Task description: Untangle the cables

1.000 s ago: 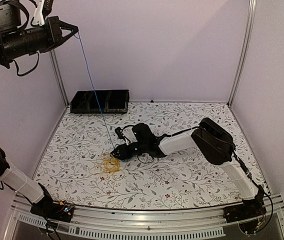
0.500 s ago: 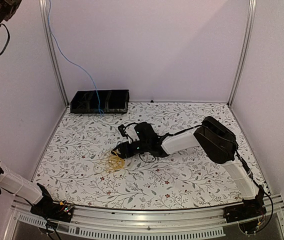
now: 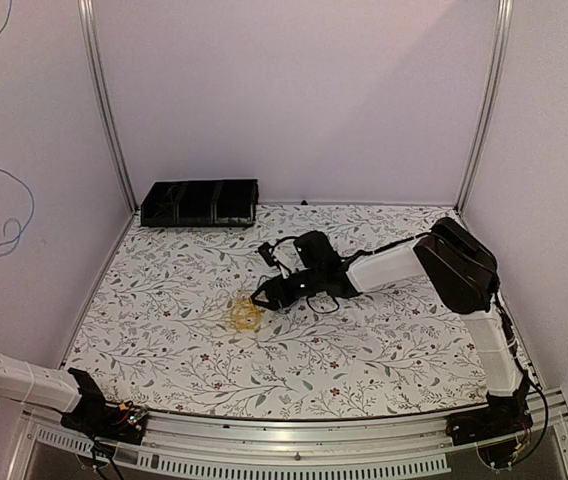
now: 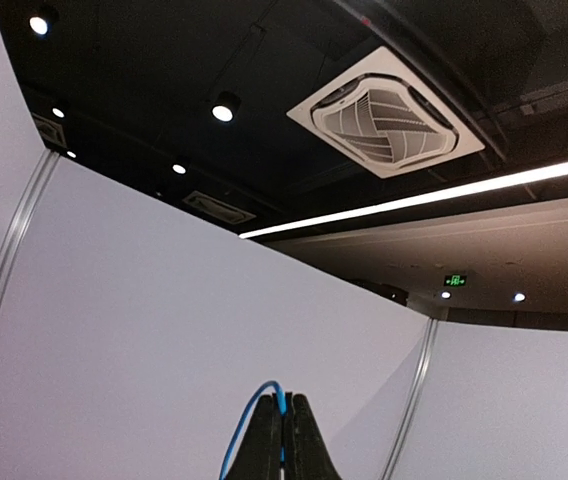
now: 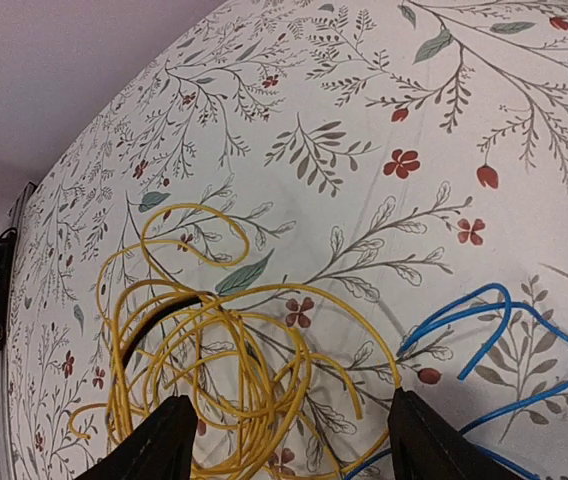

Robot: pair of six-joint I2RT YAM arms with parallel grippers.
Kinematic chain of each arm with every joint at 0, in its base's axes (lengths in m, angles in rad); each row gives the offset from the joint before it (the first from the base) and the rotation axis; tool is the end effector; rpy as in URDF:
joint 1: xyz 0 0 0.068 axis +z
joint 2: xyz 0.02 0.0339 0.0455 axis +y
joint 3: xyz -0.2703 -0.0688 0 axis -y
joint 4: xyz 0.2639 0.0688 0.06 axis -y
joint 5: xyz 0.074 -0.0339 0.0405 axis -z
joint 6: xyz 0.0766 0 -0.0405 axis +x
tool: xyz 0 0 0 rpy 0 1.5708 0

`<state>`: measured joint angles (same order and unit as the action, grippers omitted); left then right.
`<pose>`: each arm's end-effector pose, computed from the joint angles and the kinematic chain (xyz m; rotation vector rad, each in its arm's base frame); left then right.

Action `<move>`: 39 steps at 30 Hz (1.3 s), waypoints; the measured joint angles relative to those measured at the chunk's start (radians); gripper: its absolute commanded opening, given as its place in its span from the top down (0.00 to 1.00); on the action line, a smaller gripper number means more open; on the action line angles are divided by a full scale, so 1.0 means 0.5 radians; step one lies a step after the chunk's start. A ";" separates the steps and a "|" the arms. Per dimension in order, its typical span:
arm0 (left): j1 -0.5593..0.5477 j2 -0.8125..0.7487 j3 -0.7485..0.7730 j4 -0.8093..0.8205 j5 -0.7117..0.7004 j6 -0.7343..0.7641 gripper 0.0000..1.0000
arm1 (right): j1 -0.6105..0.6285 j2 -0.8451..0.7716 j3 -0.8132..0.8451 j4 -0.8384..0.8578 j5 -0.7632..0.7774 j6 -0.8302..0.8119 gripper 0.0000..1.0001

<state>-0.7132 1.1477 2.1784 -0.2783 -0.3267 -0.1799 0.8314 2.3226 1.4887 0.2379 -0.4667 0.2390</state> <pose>0.0919 -0.0470 0.7173 -0.0854 0.8823 -0.7019 0.3413 0.4253 0.0759 -0.9468 2.1115 1.0900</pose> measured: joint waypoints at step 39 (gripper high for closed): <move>0.932 1.147 -0.227 -0.070 0.509 -0.636 1.00 | -0.185 -1.566 -0.276 -1.514 -0.079 -1.565 0.18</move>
<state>-0.2474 1.7214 2.0651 -0.3134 -0.0723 -0.4980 0.7391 1.5398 1.3506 -0.5190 -0.5064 -0.5434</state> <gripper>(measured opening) 0.018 0.823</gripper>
